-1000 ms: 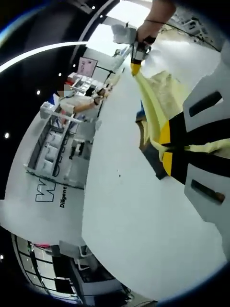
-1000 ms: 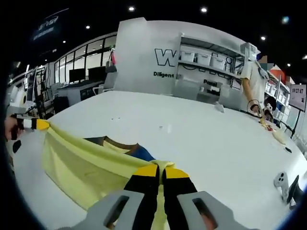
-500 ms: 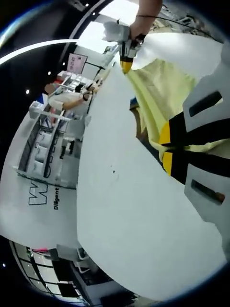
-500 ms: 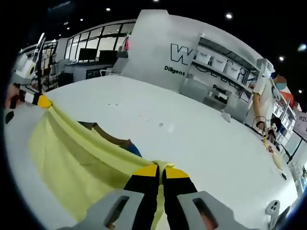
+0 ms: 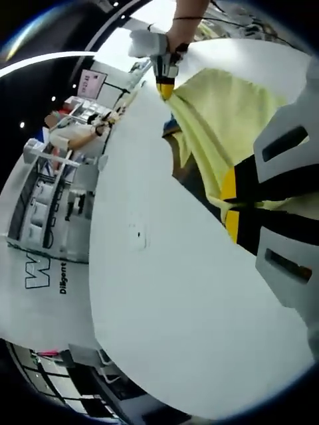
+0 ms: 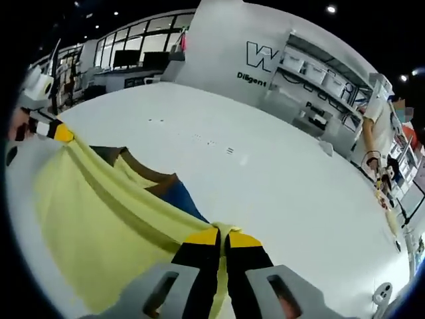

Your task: Fold the garment on the visible template until the final outline fits inside the template.

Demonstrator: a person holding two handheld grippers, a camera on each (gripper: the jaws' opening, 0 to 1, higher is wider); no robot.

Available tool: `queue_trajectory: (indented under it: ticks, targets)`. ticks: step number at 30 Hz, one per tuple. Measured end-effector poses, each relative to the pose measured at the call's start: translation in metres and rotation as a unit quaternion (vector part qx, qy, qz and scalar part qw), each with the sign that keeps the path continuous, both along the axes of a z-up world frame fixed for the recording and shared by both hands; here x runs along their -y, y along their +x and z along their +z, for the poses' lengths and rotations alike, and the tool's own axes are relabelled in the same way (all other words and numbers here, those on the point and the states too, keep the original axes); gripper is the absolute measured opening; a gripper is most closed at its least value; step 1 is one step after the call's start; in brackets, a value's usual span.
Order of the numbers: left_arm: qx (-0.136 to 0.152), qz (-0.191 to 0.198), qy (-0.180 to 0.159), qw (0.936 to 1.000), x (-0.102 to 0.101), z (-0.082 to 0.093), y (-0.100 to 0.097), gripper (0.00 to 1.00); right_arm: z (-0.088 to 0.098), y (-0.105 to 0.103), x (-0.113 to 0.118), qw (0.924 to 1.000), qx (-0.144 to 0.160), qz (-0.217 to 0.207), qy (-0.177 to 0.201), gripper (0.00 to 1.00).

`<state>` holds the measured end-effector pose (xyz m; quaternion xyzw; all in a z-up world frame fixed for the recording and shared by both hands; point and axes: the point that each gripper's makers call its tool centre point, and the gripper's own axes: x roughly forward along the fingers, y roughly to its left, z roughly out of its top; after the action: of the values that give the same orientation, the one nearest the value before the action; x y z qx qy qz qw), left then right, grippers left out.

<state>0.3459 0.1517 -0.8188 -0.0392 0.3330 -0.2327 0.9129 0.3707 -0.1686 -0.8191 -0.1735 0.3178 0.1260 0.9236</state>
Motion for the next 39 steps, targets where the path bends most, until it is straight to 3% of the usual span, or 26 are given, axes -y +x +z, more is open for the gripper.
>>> queue_trajectory:
  ticks: [7,10,17,22,25,27,31,33,34,36,39]
  targets:
    - [-0.011,-0.013,0.027,0.9995,-0.001,-0.013,0.004,0.0,-0.017,0.003,-0.002,0.9995,-0.031,0.005,-0.005,0.0]
    - [-0.032,0.014,0.008,0.9994,-0.003,-0.015,0.004,0.0,-0.021,0.005,-0.003,0.9992,-0.036,0.01,-0.011,0.0]
    - [0.001,-0.053,0.093,0.9943,0.0,-0.02,0.001,0.0,-0.031,0.002,-0.002,0.9986,-0.046,0.022,-0.017,0.0]
    - [-0.005,-0.037,0.061,0.9974,-0.003,-0.021,0.004,0.0,-0.029,0.001,-0.002,0.9988,-0.045,0.016,-0.006,0.0]
    - [0.008,-0.057,0.074,0.9956,-0.001,-0.02,0.004,0.0,-0.03,0.001,-0.001,0.9965,-0.047,-0.049,0.049,0.0]
    - [0.035,-0.094,0.088,0.9911,0.003,-0.019,0.003,0.0,-0.029,0.001,-0.003,0.9986,-0.053,-0.003,0.011,0.0]
    - [0.035,-0.088,0.072,0.9929,0.0,-0.018,0.002,0.02,-0.024,-0.001,-0.008,0.9988,-0.044,0.019,0.01,0.03]
    - [0.058,-0.12,0.09,0.987,0.003,-0.015,0.001,0.05,-0.02,-0.003,-0.013,0.9982,-0.034,0.031,0.037,0.12]
    - [0.067,-0.136,0.101,0.9833,0.004,-0.014,-0.001,0.06,-0.012,-0.002,-0.017,0.9977,-0.015,0.051,0.043,0.2]
    - [0.087,-0.166,0.129,0.9737,0.004,-0.011,-0.002,0.13,-0.008,-0.003,-0.016,0.9973,-0.012,0.065,0.033,0.24]
    - [0.11,-0.191,0.156,0.9629,0.004,-0.006,-0.004,0.22,-0.005,-0.004,-0.02,0.9923,-0.009,0.124,-0.003,0.31]
